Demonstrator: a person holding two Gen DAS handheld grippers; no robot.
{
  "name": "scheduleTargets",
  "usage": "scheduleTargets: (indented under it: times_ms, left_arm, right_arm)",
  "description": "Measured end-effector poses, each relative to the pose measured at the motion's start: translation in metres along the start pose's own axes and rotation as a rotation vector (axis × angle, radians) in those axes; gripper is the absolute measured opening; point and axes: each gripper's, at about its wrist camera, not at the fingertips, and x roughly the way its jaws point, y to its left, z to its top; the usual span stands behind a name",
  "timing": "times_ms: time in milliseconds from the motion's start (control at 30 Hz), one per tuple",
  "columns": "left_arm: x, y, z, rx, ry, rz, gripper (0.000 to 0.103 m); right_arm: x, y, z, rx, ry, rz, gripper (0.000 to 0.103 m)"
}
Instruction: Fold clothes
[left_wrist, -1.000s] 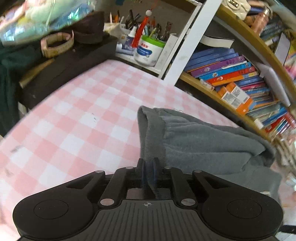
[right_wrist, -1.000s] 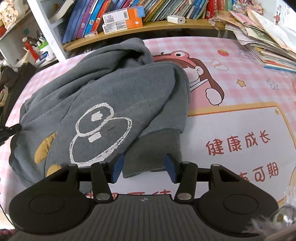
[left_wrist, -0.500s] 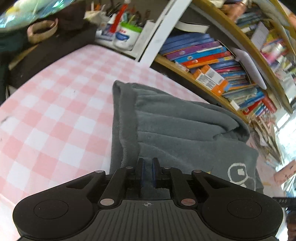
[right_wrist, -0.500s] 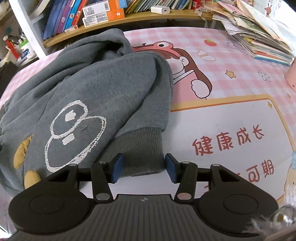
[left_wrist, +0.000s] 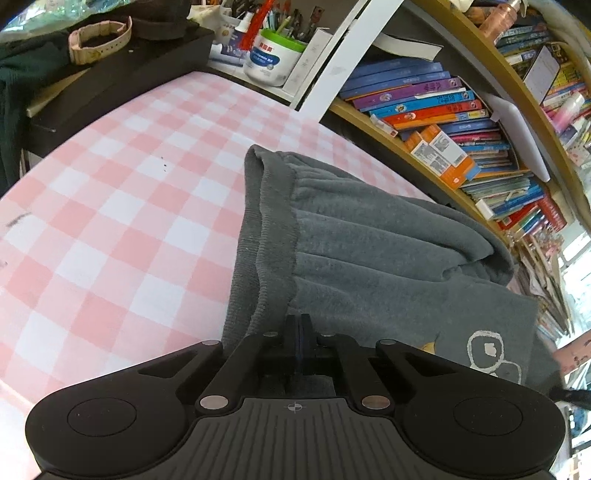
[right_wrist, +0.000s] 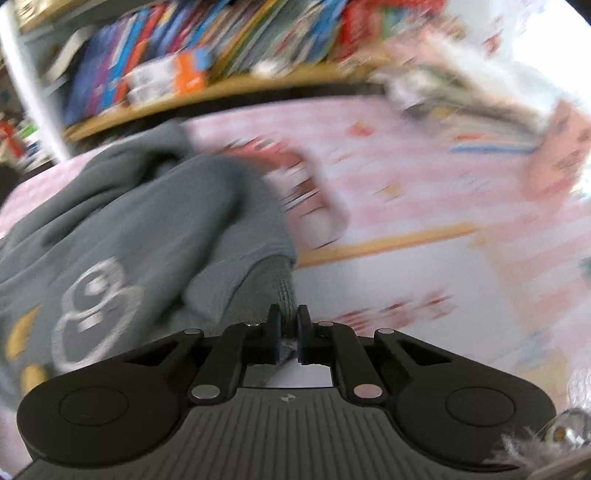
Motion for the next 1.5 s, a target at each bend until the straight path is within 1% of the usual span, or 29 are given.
scheduleTargets:
  times_ms: [133, 200, 300, 367, 467, 600, 700, 800, 833, 900, 967, 1000, 1067, 1133, 1200, 1300, 1333, 1433, 1500]
  left_arm:
    - [-0.002, 0.003, 0.006, 0.016, 0.008, 0.026, 0.004]
    - [-0.004, 0.006, 0.009, 0.02, 0.009, 0.043, 0.004]
    - [-0.008, 0.01, 0.009, 0.004, 0.008, 0.052, 0.004]
    - [-0.011, 0.009, 0.008, 0.003, 0.011, 0.055, 0.004]
    - [-0.016, 0.007, 0.006, 0.01, 0.005, 0.068, 0.004]
    - [-0.016, 0.009, 0.005, -0.006, -0.004, 0.07, 0.004]
    - [-0.016, 0.008, 0.005, -0.006, -0.006, 0.071, 0.004]
    - [-0.016, 0.008, 0.005, -0.012, -0.008, 0.072, 0.004]
    - [-0.016, 0.008, 0.005, -0.012, -0.008, 0.073, 0.004]
    - [-0.015, 0.007, 0.005, -0.012, -0.008, 0.076, 0.004]
    - [-0.014, 0.007, 0.005, -0.012, -0.007, 0.078, 0.004]
    - [-0.014, 0.007, 0.005, -0.013, -0.007, 0.078, 0.004]
    - [-0.013, 0.007, 0.004, -0.015, -0.008, 0.075, 0.004]
    - [-0.013, 0.008, 0.003, -0.02, -0.009, 0.071, 0.004]
    - [-0.013, 0.008, 0.002, -0.022, -0.008, 0.071, 0.004]
    - [-0.012, 0.007, 0.003, -0.015, -0.002, 0.072, 0.004]
    - [-0.012, 0.007, 0.004, -0.013, -0.001, 0.073, 0.004]
    - [-0.012, 0.007, 0.004, -0.009, 0.003, 0.074, 0.004]
    - [-0.012, 0.007, 0.004, -0.007, 0.004, 0.074, 0.004]
  right_arm:
    - [-0.026, -0.046, 0.015, 0.062, -0.075, -0.114, 0.007]
    - [-0.035, -0.065, 0.02, 0.072, -0.103, -0.156, 0.007]
    - [-0.041, -0.074, 0.027, 0.007, -0.123, -0.236, 0.007]
    - [-0.04, -0.074, 0.03, -0.052, -0.124, -0.261, 0.007]
    - [-0.034, -0.071, 0.033, -0.092, -0.111, -0.278, 0.007]
    - [-0.007, -0.069, 0.029, -0.098, -0.019, -0.287, 0.007]
    - [0.008, -0.08, 0.025, -0.044, 0.032, -0.283, 0.008]
    - [0.008, -0.09, 0.025, 0.008, 0.031, -0.261, 0.008]
    - [0.006, -0.091, 0.027, 0.012, 0.018, -0.257, 0.01]
    - [-0.001, -0.092, 0.028, 0.025, -0.018, -0.274, 0.016]
    - [-0.007, -0.097, 0.031, 0.064, -0.059, -0.339, 0.03]
    - [-0.01, -0.102, 0.031, 0.088, -0.064, -0.342, 0.031]
    - [-0.013, -0.112, 0.029, 0.148, -0.057, -0.298, 0.031]
    - [-0.014, -0.121, 0.025, 0.202, -0.043, -0.275, 0.031]
    - [-0.013, -0.128, 0.021, 0.263, -0.017, -0.234, 0.033]
    - [-0.006, -0.136, 0.013, 0.383, 0.03, -0.144, 0.041]
    - [-0.003, -0.136, 0.011, 0.412, 0.041, -0.127, 0.044]
    - [0.005, -0.13, 0.01, 0.439, 0.063, -0.109, 0.046]
    - [-0.008, -0.123, 0.015, 0.41, 0.021, -0.075, 0.047]
